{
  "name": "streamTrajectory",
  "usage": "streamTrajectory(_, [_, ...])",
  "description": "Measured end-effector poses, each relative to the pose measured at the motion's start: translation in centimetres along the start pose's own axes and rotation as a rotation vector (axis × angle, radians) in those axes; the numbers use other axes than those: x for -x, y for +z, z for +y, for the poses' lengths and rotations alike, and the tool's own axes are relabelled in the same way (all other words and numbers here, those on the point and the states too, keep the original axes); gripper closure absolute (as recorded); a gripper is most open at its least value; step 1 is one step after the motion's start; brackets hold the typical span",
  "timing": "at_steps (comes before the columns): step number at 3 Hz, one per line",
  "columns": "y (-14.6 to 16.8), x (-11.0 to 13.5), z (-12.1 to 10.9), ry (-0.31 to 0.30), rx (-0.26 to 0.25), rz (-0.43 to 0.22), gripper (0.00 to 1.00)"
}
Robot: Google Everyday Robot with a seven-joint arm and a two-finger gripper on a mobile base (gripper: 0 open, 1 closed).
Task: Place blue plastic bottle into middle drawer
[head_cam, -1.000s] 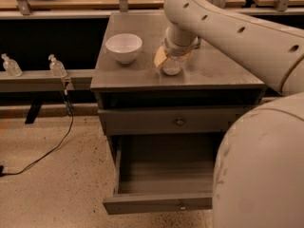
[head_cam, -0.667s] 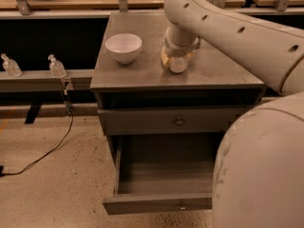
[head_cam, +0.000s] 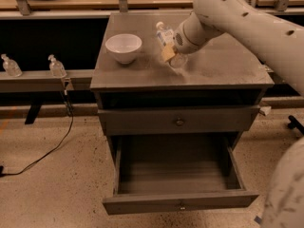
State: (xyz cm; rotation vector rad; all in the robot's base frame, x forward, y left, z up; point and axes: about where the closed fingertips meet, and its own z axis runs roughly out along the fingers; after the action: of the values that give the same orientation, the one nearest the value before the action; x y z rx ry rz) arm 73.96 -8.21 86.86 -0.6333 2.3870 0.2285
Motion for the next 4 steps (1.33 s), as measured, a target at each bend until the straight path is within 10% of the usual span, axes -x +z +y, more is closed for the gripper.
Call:
streamTrajectory(1, [-4.9, 1.9, 2.1, -0.108, 0.171, -0.066, 1.00])
streamTrajectory(4, [-8.1, -1.8, 2.1, -0.205, 0.217, 0.111, 1.00])
